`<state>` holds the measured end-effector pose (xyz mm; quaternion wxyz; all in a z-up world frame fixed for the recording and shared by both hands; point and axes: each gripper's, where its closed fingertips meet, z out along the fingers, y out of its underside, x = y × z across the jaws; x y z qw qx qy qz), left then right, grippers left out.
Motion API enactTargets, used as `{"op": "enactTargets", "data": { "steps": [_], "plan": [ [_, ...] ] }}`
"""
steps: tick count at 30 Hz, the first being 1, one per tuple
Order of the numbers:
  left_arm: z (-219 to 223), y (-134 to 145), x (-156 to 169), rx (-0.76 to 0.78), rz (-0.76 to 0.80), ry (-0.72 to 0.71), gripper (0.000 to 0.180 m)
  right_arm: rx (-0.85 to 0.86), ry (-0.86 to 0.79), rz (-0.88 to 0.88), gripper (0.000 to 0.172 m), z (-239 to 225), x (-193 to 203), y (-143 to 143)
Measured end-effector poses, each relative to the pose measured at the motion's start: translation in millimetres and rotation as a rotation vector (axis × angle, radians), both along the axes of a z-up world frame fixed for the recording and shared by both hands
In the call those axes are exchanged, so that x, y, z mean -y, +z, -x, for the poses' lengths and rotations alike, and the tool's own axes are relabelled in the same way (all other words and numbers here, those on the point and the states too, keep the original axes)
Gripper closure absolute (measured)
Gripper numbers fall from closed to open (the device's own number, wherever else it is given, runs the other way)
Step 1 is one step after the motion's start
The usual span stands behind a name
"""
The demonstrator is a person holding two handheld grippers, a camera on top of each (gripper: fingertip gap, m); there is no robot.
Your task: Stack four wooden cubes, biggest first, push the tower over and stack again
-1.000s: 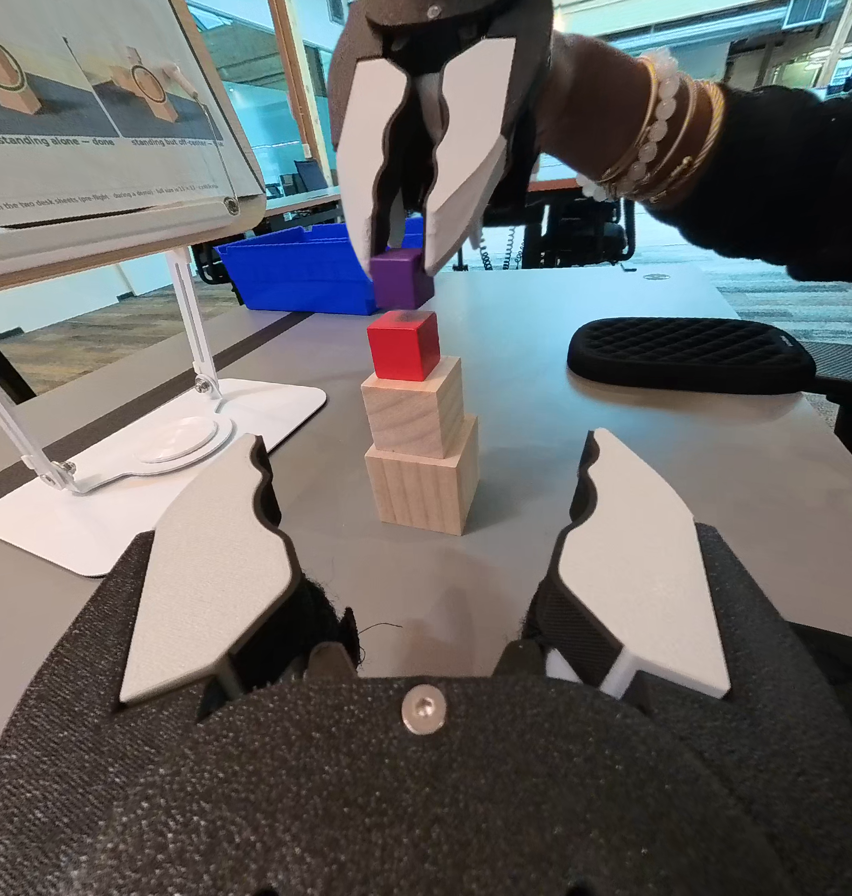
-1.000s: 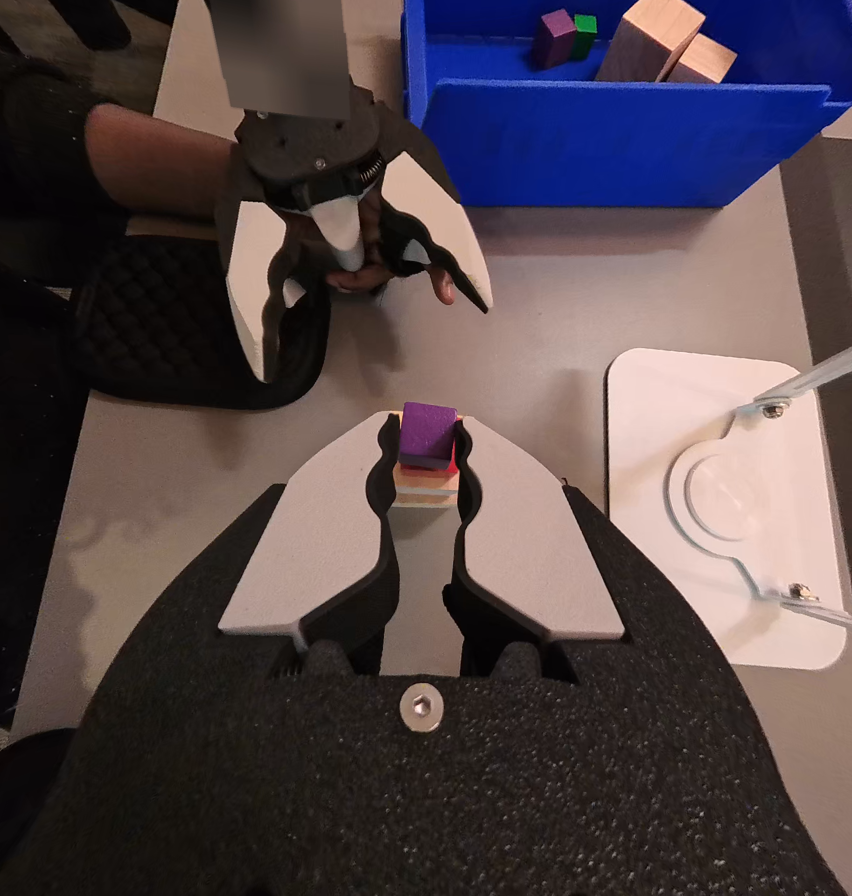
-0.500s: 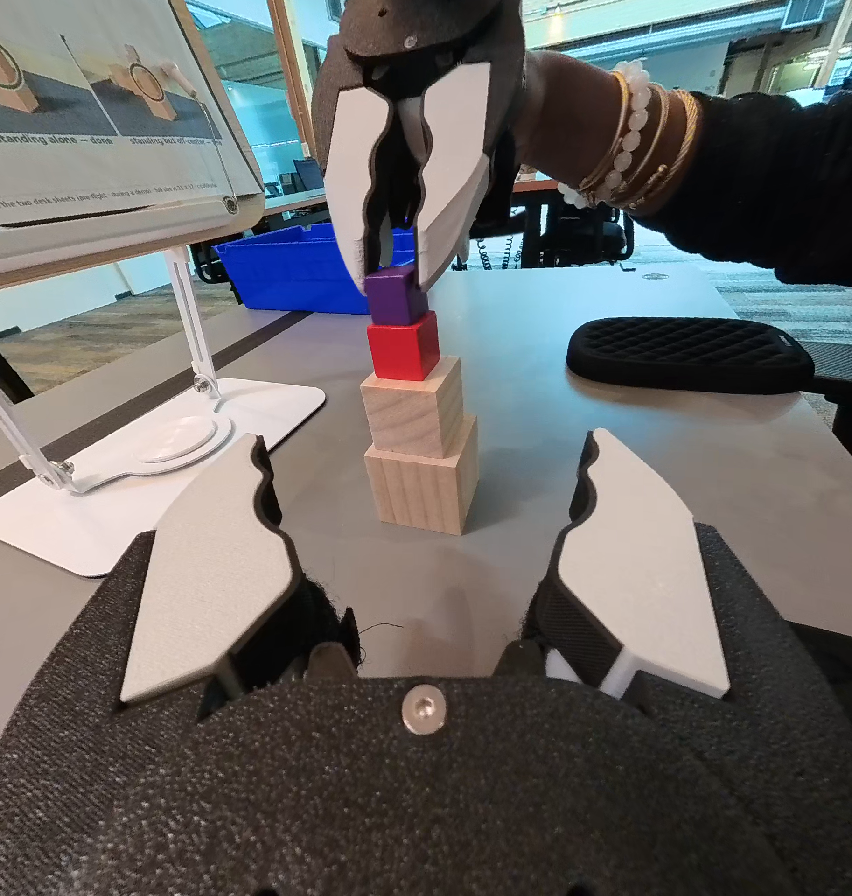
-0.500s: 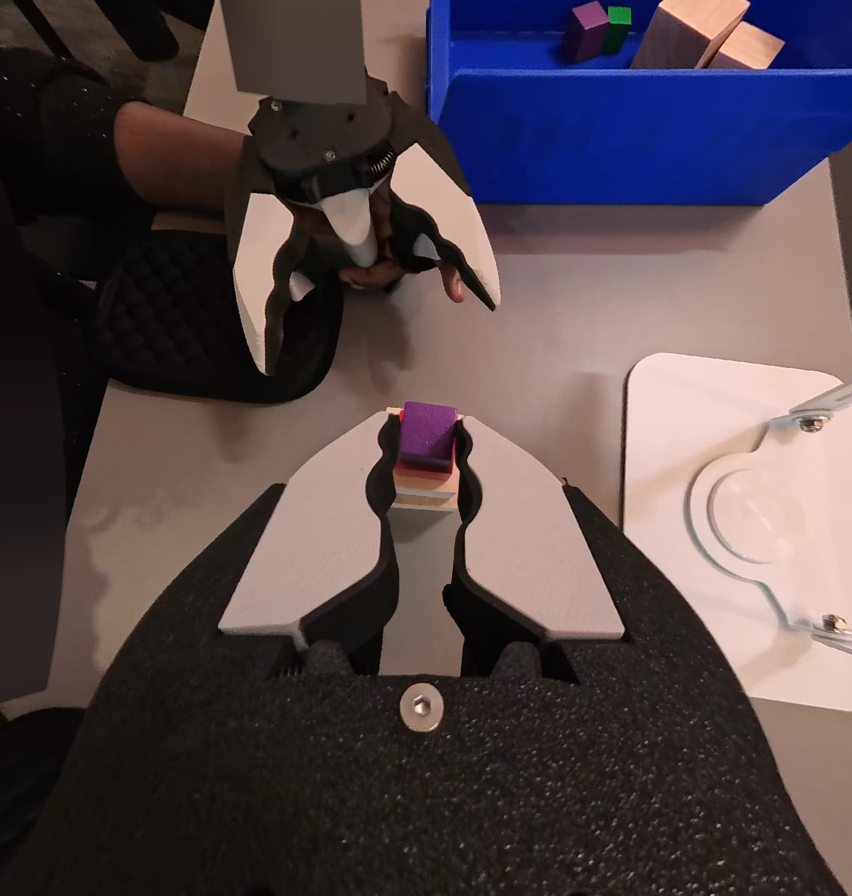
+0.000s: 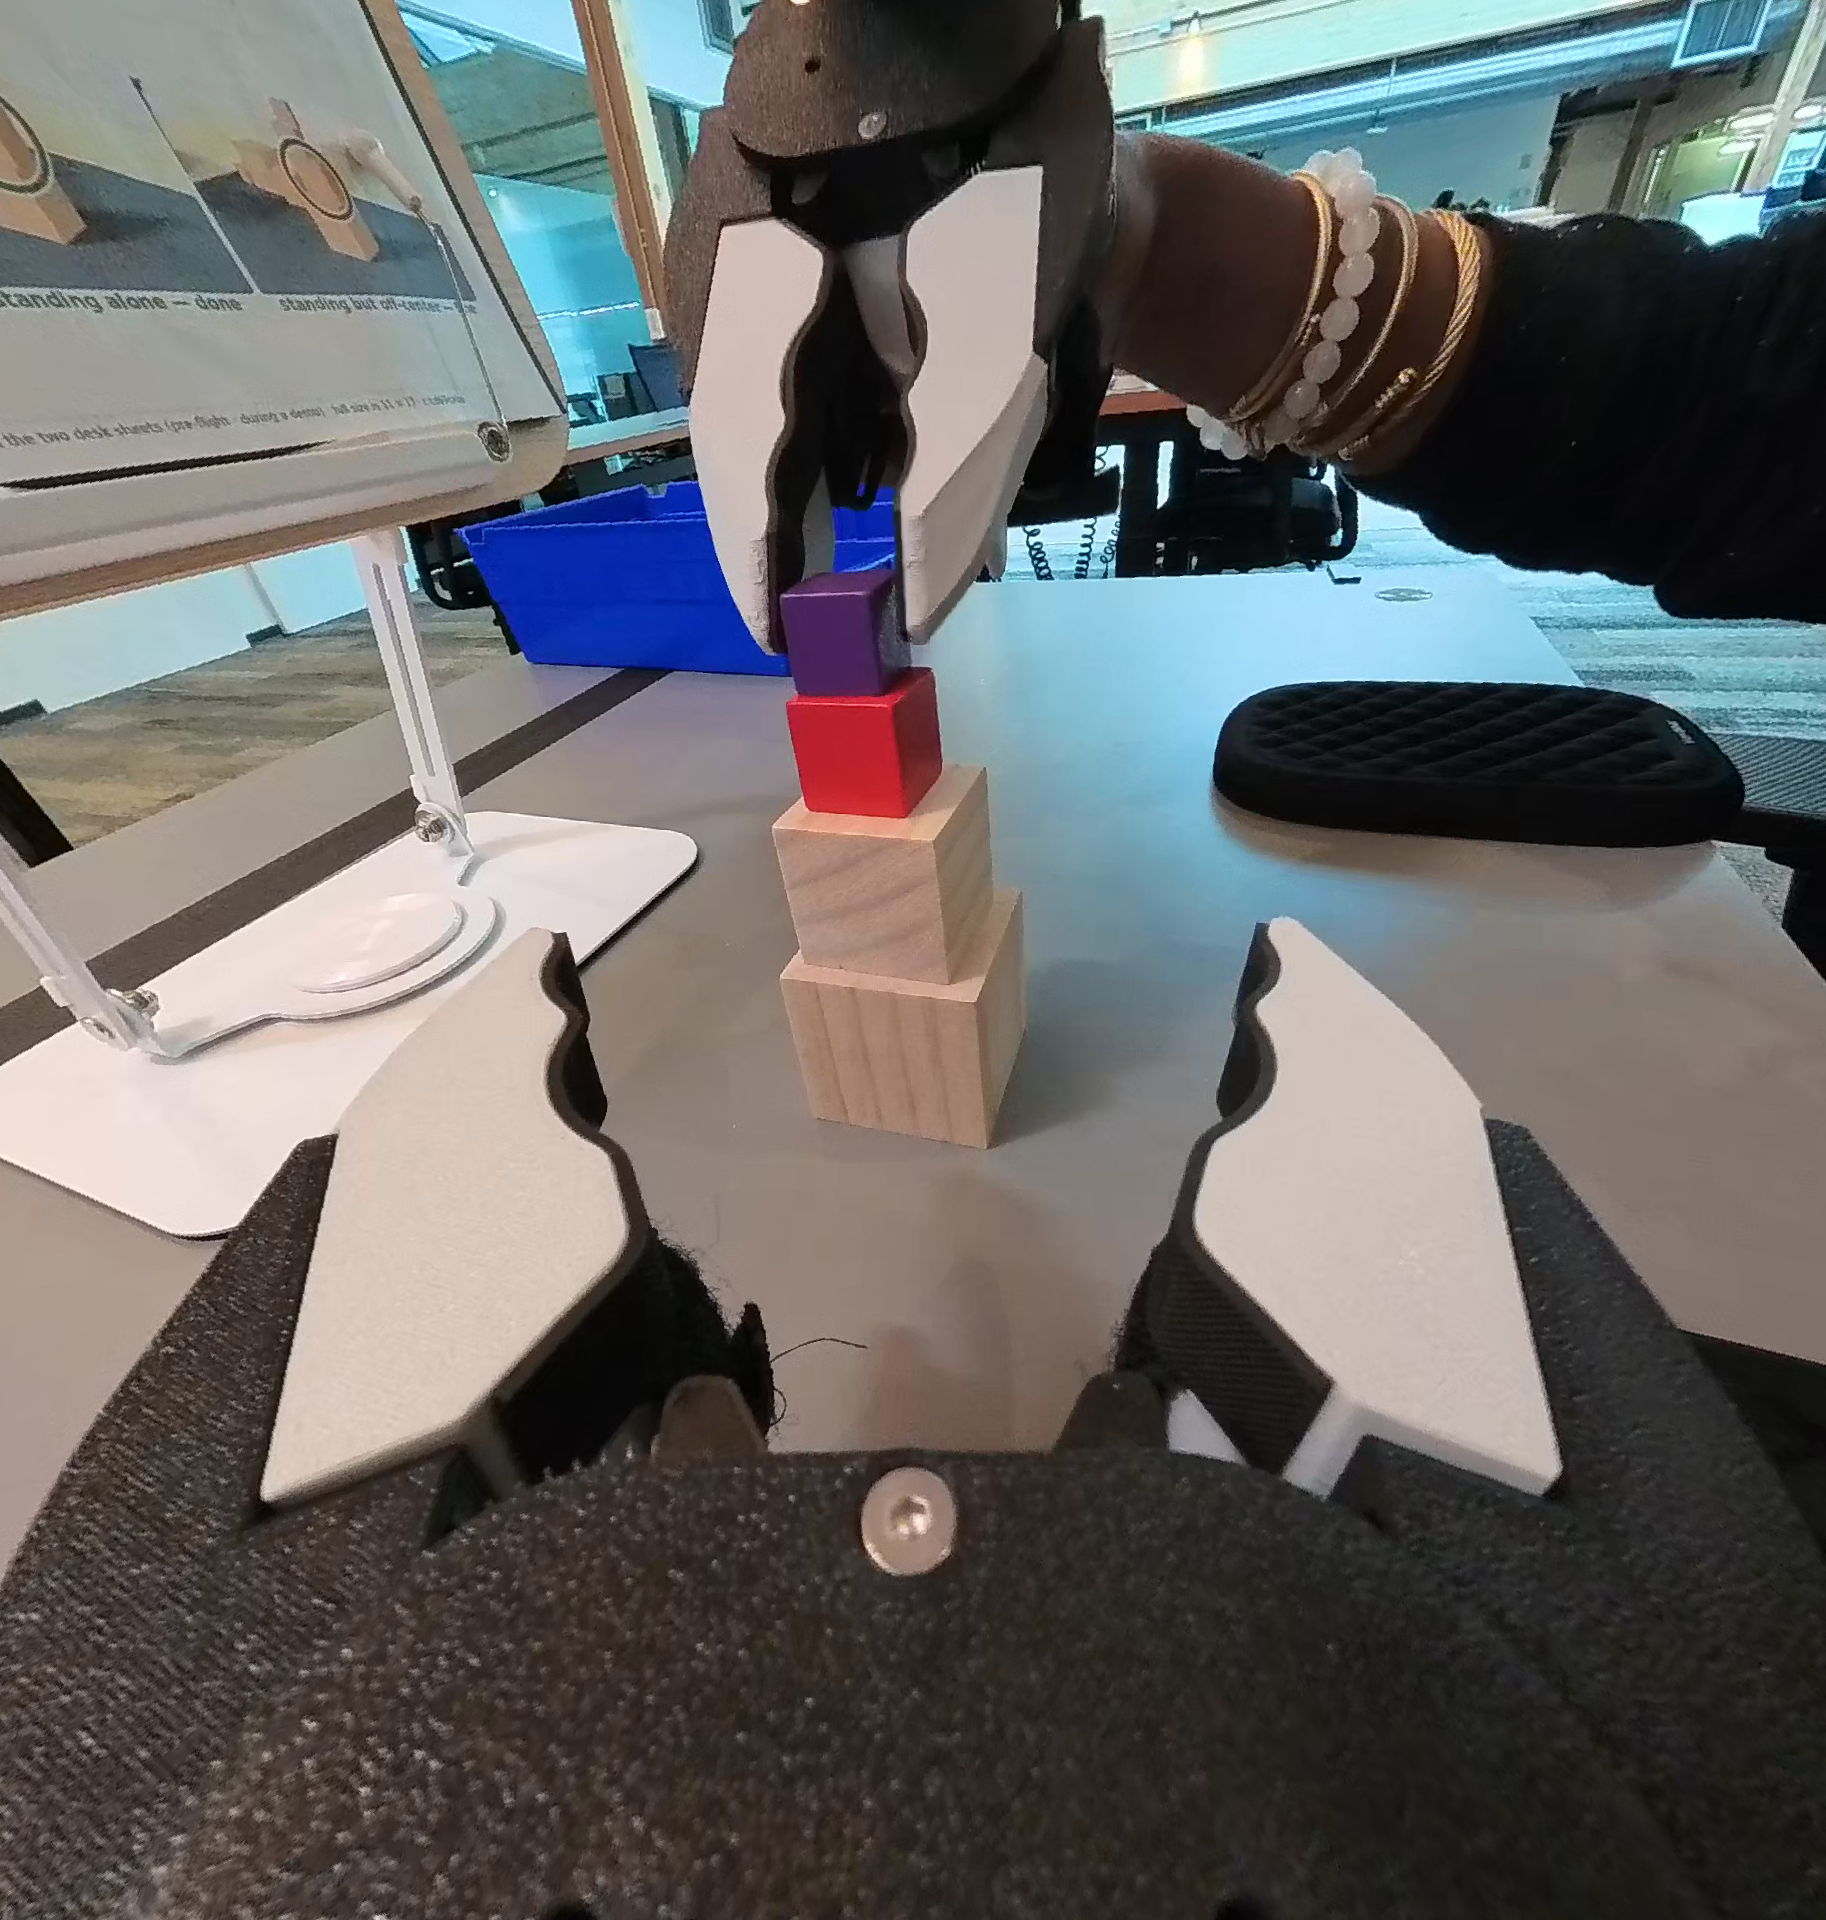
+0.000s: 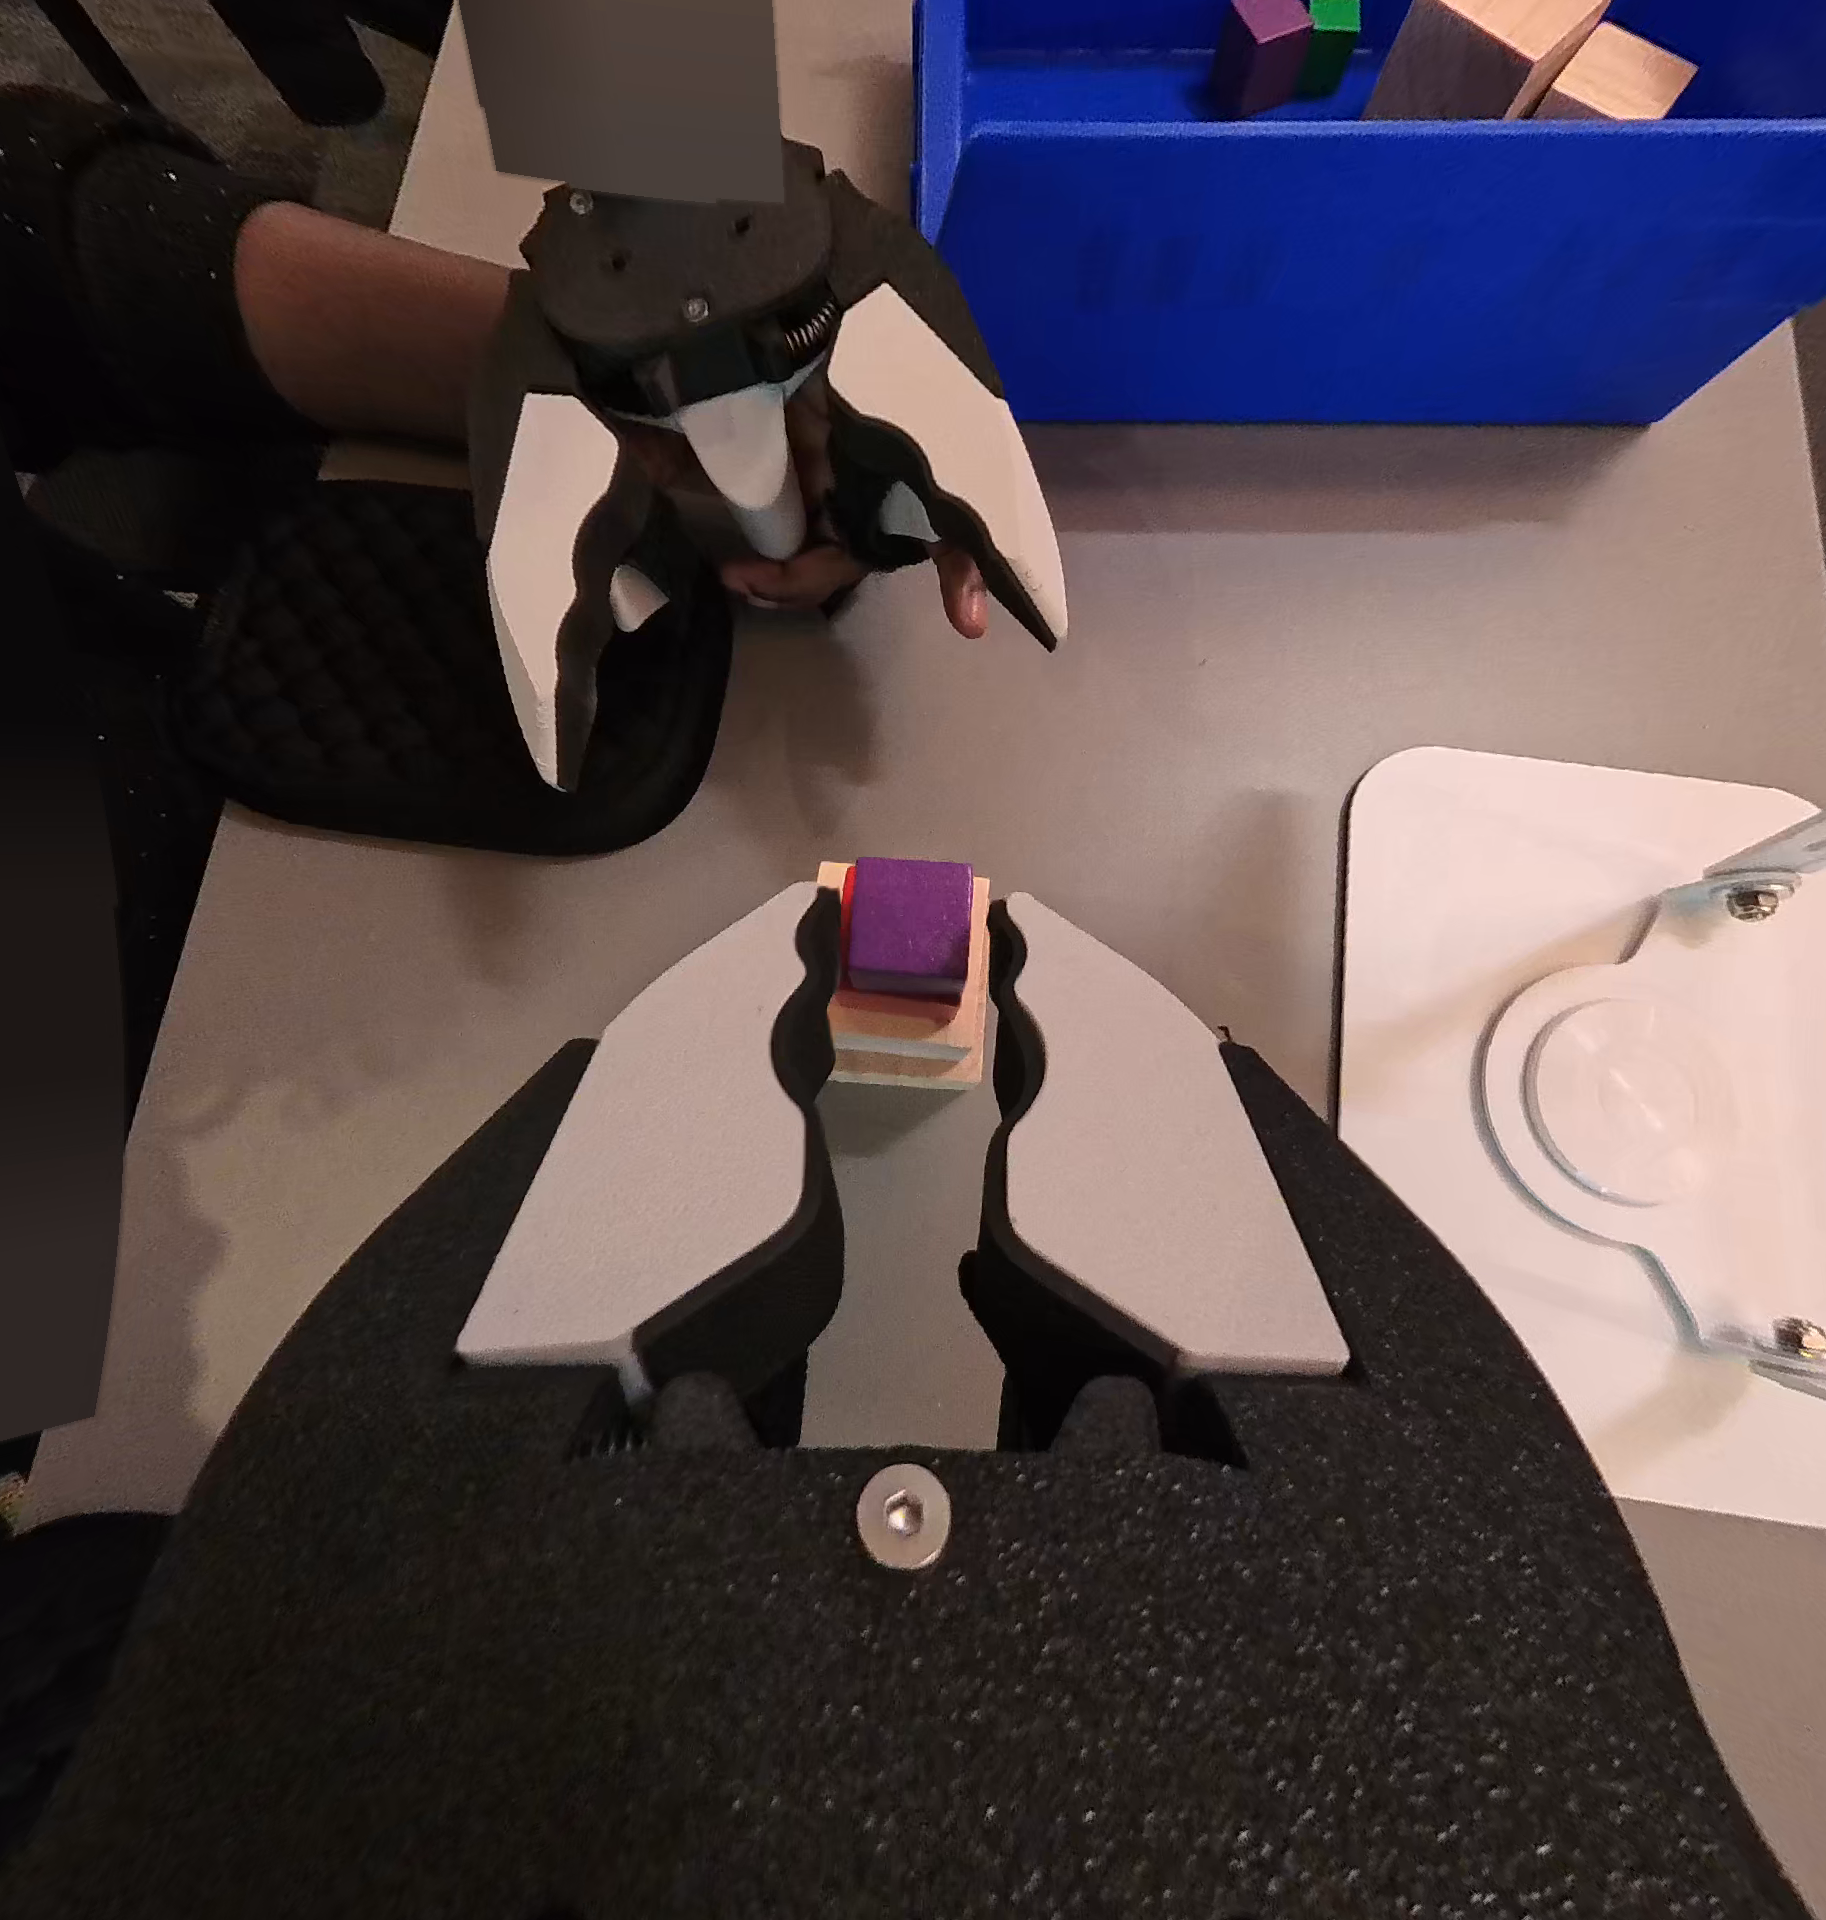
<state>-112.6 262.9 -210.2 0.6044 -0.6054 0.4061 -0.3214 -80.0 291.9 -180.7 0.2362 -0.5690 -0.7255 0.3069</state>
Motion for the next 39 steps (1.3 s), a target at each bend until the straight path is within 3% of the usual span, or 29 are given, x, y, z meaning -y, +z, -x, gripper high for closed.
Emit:
{"op": "enactTargets", "data": {
  "steps": [12,19,26,29,32,39],
  "plan": [
    [-0.1,-0.1,0.2,-0.001,-0.002,0.000,0.063,-0.007,-0.011,0.004,0.150,2.6,2.6,0.7],
    [0.1,0.0,0.1,0.000,-0.002,0.000,0.063,-0.071,-0.076,-0.006,0.122,4.9,-2.6,8.6],
    [0.3,0.3,-0.1,0.002,-0.002,0.003,0.063,-0.307,-0.264,-0.056,0.060,-5.1,-11.2,35.5],
    [-0.3,0.0,0.5,-0.003,-0.008,0.003,0.063,-0.423,-0.347,-0.076,0.043,-18.7,-8.3,41.0],
    [-1.0,-0.4,1.6,-0.008,-0.011,0.001,0.063,-0.490,-0.412,-0.073,0.033,-36.0,-1.5,36.4],
    [0.2,0.7,0.9,0.004,-0.007,0.010,0.063,-0.570,-0.504,-0.020,0.039,-80.2,13.4,9.9]
  ]
}}
